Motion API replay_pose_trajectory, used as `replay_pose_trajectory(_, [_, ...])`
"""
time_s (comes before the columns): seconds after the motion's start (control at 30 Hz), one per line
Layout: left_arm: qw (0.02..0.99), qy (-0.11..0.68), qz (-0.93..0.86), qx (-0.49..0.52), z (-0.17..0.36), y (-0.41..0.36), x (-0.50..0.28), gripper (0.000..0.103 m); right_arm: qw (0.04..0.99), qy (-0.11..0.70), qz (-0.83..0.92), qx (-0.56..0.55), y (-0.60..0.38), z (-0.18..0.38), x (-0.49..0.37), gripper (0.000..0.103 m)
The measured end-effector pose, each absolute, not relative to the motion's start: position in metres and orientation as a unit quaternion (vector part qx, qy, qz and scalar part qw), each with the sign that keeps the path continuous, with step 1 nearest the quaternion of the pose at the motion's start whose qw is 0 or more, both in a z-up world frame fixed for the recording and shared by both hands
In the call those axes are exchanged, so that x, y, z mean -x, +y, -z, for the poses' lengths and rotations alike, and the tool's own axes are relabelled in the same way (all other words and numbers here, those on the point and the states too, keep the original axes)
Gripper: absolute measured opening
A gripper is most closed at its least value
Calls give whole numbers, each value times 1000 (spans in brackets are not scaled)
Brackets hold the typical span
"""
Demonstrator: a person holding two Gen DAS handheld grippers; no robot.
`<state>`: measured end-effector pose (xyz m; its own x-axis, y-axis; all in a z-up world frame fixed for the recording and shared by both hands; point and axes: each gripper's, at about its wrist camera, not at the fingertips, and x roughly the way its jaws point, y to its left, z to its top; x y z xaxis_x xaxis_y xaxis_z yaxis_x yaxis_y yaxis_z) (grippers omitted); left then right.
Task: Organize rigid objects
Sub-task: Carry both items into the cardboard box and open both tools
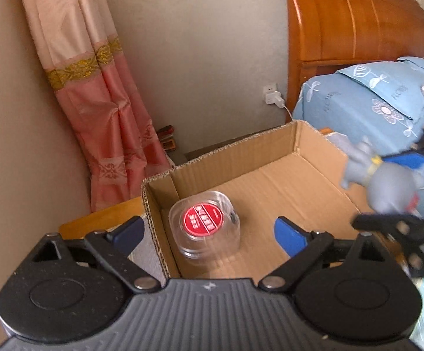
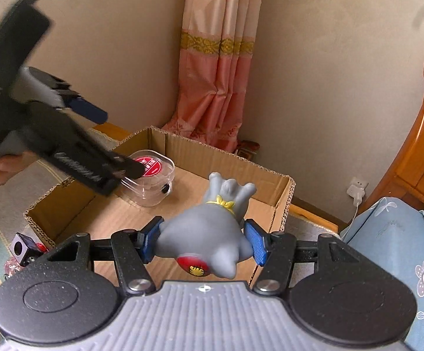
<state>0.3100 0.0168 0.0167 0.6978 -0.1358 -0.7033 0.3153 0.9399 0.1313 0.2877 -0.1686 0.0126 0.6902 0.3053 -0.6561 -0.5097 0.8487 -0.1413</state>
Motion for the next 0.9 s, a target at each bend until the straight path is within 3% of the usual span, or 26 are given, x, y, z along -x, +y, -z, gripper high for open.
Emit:
replay_pose_trajectory(0.3, [924,337,130,-123,-35,29,-278,95,911,316,-208,164,-157,-19,-316,67])
replay_pose_trajectory(0.33, [924,339,130,-122,-34,29,-276,95,913,313,-206,163,-157,-19,-318,71])
replay_pose_trajectory(0.4, [921,345,133,-123,-33,29,-271,95,919,304,-199,152,-160,-21,-316,100])
replay_pose_trajectory(0.43, [920,345,136,-125,-32,29,-267,95,922,299,-198,144,-163,-23,-313,103])
replay_pose_trajectory(0.9, [922,340,142,-121,-37,28,-220,96,924,293,-207,132,-184,-40,-235,103])
